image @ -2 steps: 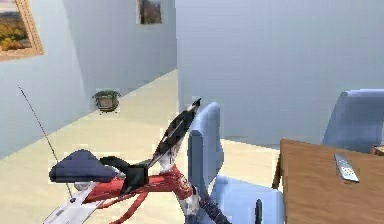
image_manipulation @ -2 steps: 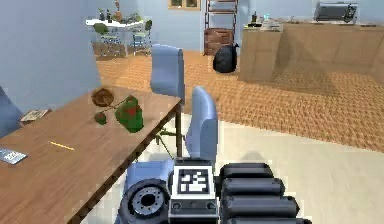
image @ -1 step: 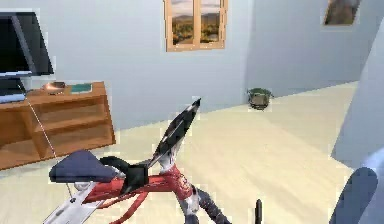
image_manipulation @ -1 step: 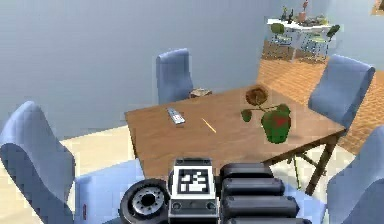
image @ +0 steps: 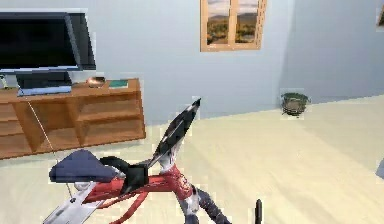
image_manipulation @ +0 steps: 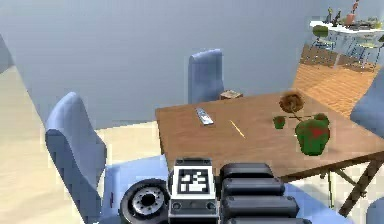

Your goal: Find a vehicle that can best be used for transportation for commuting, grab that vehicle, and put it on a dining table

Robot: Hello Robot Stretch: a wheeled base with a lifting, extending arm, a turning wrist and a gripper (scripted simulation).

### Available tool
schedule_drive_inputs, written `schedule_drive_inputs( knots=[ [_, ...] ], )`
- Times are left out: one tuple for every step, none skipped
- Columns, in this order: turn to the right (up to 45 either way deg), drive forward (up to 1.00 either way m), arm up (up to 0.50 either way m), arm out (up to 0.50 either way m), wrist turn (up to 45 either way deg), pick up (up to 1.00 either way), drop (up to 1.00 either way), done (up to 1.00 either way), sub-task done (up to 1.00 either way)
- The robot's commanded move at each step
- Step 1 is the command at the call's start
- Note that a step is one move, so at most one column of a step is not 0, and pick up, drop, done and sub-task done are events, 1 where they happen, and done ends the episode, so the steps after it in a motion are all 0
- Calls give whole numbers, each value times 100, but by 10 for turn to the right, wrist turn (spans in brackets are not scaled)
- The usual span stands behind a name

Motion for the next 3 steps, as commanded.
schedule_drive_inputs(
  knots=[
    [450,0,0,0,0,0,0,0,0],
    [450,0,0,0,0,0,0,0,0],
    [60,0,0,0,0,0,0,0,0]
  ],
)
